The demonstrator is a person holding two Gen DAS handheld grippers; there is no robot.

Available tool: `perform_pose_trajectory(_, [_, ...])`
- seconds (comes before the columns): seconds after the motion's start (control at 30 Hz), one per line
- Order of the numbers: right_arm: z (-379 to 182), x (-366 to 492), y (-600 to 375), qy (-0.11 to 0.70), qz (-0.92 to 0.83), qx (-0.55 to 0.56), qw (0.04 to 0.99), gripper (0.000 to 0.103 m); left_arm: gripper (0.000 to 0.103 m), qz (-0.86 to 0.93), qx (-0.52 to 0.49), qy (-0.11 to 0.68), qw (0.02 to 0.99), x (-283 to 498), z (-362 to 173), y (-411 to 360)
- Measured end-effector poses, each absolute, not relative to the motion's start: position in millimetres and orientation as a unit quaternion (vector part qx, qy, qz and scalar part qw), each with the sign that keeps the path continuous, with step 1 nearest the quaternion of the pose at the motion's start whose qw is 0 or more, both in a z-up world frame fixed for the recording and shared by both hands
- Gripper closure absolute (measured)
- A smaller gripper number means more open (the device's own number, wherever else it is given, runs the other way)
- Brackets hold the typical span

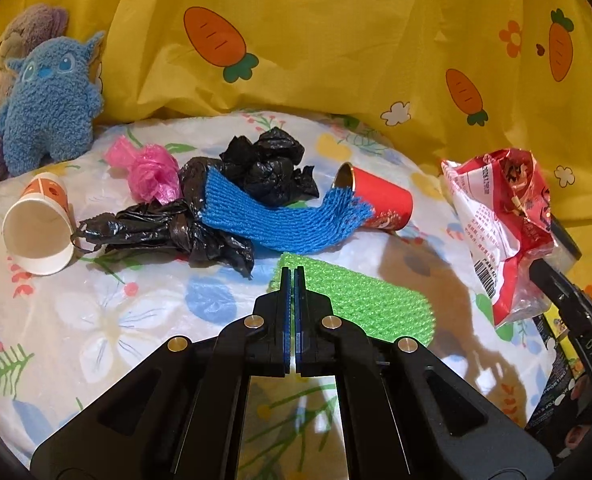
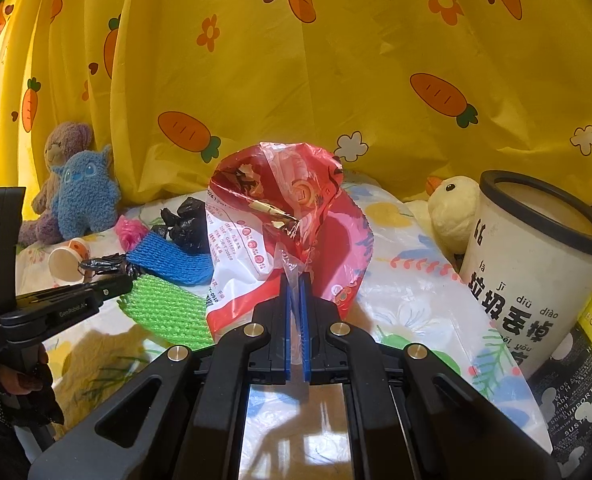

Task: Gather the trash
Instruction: 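Close the left tool on the green mesh net and lift it, then carry the snack wrapper and green net over the white bin with both tools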

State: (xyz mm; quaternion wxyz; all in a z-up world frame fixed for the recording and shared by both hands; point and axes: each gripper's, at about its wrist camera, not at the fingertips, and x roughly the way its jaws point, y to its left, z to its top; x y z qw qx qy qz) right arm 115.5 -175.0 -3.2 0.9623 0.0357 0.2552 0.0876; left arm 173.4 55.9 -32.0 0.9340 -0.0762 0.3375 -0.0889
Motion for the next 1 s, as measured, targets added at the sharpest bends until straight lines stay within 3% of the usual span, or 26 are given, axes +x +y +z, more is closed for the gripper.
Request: perform_pose_trajectory(1.0, [22,92,-231,0.22,0.042,0.059,0.973,0.098,0.103,-0.164,-0.034,0.241,0.956,151,61,-25])
